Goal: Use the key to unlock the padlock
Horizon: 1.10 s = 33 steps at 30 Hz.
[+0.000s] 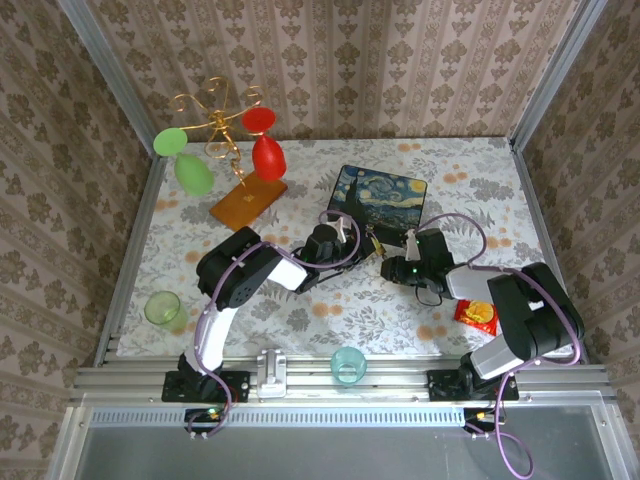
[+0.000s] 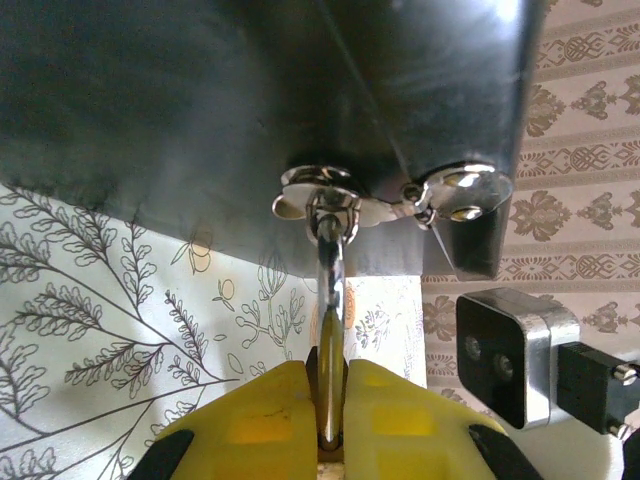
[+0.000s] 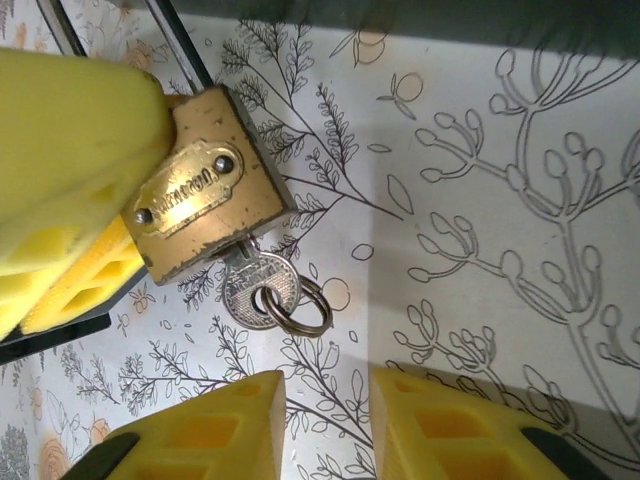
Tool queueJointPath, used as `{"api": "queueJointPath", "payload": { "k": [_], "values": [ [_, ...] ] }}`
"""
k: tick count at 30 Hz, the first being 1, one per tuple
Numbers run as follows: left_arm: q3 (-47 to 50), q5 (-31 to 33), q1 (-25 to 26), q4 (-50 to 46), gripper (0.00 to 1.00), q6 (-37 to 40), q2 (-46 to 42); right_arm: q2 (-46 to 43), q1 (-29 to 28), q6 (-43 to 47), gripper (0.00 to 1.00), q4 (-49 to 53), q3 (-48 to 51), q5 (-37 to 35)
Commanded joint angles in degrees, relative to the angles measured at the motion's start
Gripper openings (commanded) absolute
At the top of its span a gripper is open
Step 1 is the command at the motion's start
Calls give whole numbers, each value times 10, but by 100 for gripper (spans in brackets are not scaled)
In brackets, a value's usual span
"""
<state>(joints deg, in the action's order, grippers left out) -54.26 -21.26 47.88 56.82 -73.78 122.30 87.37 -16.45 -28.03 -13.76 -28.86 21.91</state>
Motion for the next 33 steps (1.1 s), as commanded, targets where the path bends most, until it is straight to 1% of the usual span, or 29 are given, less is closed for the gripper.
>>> {"api": "queueJointPath", "payload": {
  "k": [1, 5, 10, 13, 15, 18, 19, 21, 22, 24, 26, 29, 33],
  "values": [
    [8, -15, 3, 5, 0, -7, -9, 9, -22, 36, 27, 0, -29, -57],
    [12, -16, 3, 5, 0, -8, -13, 7, -76, 69, 26, 34, -56, -187],
    [18, -16, 4, 2, 0, -7, -19, 48, -145, 67, 23, 95, -101, -385],
    [20, -16, 5, 0, 0, -6, -20, 57, -176, 76, 21, 87, -105, -458],
    [21, -17, 4, 3, 0, -10, -18, 48, -185, 80, 20, 58, -93, -475],
    [23, -17, 4, 15, 0, -19, -14, 33, -188, 91, 20, 11, -69, -485],
    [24, -17, 5, 14, 0, -19, -14, 29, -187, 96, 17, 1, -61, -483],
    [24, -17, 4, 10, 0, -15, -15, 26, -185, 113, 12, -29, -50, -454],
    [24, -17, 4, 11, 0, -15, -15, 27, -184, 123, 11, -34, -50, -433],
    [24, -19, 4, 14, 0, -18, -15, 29, -184, 130, 5, -31, -55, -416],
    [25, -19, 4, 15, 0, -19, -16, 29, -177, 133, 3, -42, -50, -388],
    [29, -18, 3, 16, 0, -19, -17, 17, -146, 115, 2, -74, -29, -314],
    [33, -20, 2, 19, 0, -21, -18, 0, -90, 86, 2, -115, 2, -178]
  ]
}}
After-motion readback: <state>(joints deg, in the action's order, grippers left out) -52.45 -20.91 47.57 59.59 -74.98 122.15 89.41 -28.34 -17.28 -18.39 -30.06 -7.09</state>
